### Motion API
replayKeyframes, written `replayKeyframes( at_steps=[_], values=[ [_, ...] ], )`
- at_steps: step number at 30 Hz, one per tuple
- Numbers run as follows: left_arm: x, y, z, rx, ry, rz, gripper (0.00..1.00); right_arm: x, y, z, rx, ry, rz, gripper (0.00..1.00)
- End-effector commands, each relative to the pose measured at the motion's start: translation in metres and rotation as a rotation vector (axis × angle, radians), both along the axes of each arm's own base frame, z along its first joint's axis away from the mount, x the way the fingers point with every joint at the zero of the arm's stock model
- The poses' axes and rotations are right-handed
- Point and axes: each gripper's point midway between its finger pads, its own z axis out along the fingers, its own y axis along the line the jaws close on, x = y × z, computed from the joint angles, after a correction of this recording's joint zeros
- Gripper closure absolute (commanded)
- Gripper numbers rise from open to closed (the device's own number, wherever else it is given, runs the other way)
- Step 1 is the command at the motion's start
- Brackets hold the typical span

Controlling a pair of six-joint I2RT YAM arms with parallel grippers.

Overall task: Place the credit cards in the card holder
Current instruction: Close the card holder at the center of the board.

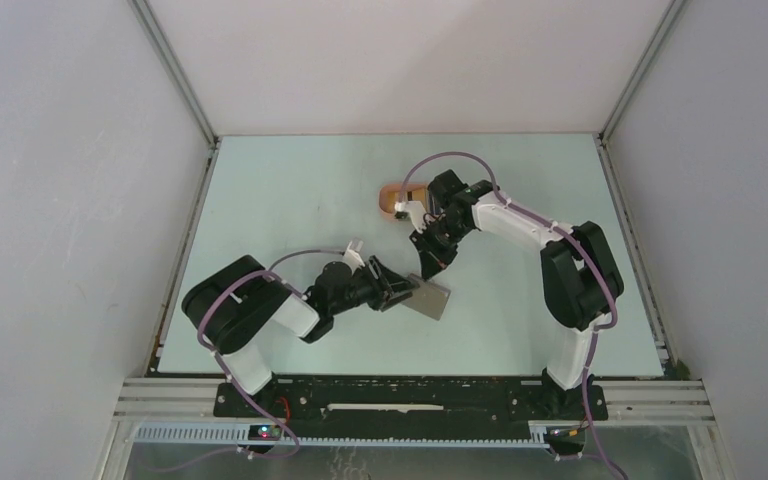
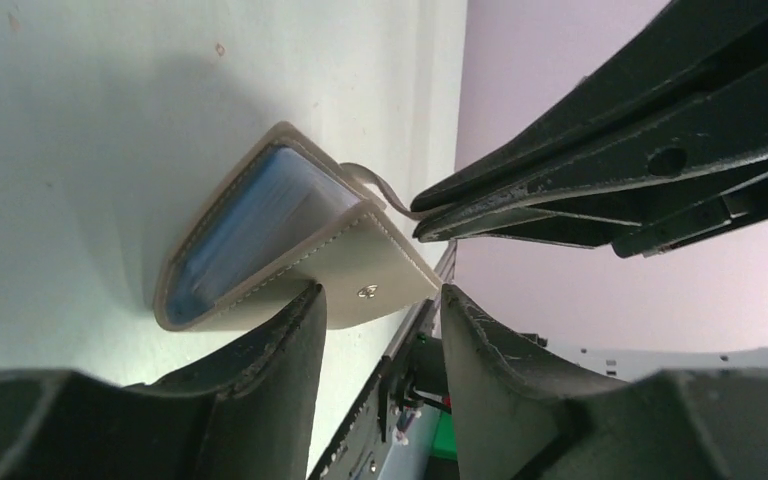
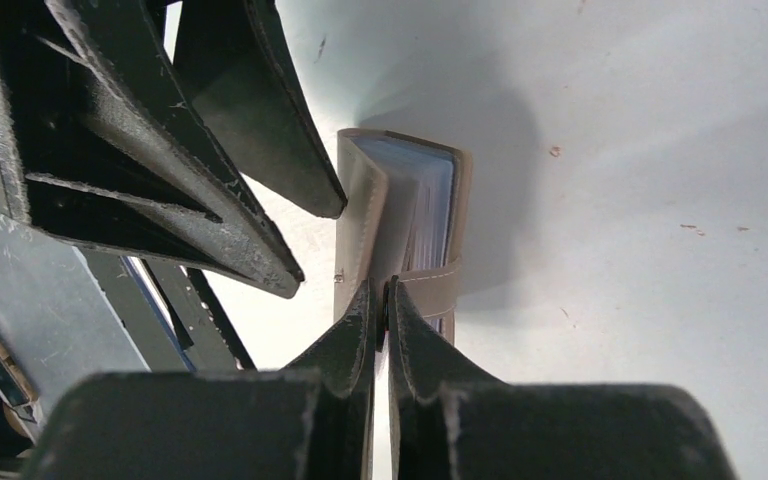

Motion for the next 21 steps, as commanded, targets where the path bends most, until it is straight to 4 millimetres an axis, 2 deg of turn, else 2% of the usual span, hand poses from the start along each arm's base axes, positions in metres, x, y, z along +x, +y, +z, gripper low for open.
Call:
replayKeyframes(
  at_steps=[1, 11, 17, 21],
  values=[
    [0.018, -0.001, -0.012, 0.087, -0.004, 0.034, 0.49, 0.013, 0.003, 0.025, 0.034, -0.083, -0.025, 0.98],
    [0.028, 0.007, -0.026, 0.235, -0.002, 0.058, 0.52, 0.03, -0.009, 0.019, -0.017, -0.148, -0.068, 0.95],
    [0.033, 0.005, -0.026, 0.283, -0.019, 0.049, 0.53, 0.015, 0.0, 0.007, -0.035, -0.14, 0.016, 0.94],
    [0.033, 0.008, -0.027, 0.299, -0.027, 0.049, 0.56, 0.003, 0.007, 0.0, -0.06, -0.124, 0.076, 0.89]
  ],
)
